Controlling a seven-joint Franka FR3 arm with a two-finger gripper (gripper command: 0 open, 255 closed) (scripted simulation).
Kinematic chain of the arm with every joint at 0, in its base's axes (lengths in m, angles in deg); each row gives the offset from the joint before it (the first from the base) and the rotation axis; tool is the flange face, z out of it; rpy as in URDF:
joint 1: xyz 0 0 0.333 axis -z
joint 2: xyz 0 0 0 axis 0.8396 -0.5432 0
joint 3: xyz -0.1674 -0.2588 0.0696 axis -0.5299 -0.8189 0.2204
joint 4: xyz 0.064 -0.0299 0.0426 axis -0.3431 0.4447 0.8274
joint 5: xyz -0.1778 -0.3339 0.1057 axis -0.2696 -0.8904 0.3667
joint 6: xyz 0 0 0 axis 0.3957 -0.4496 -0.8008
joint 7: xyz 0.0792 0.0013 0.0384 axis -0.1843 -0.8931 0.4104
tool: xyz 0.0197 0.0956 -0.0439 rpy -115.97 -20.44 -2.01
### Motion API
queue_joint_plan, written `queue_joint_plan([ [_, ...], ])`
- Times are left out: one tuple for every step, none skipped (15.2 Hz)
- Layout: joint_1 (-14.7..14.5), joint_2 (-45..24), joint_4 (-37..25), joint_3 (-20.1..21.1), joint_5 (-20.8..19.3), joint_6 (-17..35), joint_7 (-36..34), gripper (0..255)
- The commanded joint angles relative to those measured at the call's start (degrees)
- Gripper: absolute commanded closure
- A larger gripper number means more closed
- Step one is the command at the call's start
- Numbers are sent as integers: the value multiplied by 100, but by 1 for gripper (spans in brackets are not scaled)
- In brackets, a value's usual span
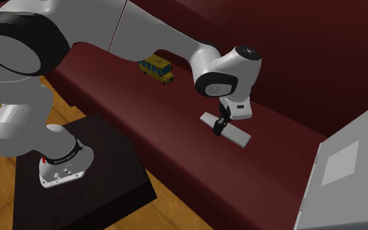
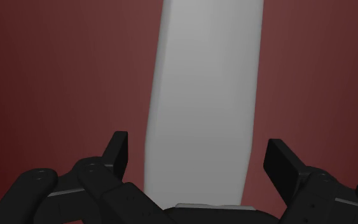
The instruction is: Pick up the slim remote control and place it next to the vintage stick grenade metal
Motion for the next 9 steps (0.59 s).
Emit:
queue_joint_plan([
  [0, 0, 0, 0, 0, 0, 0, 0],
  [0, 0, 0, 0, 0, 0, 0, 255],
  [0, 0, 0, 0, 0, 0, 0, 255],
  [0, -1, -2, 0, 0, -1, 0, 255],
  [0, -1, -2, 0, 0, -1, 0, 255],
  [0, -1, -2, 0, 0, -1, 0, 255],
  [0, -1, -2, 0, 0, -1, 0, 255],
  [0, -1, -2, 0, 0, -1, 0, 255],
  [0, -1, -2, 0, 0, -1, 0, 255],
])
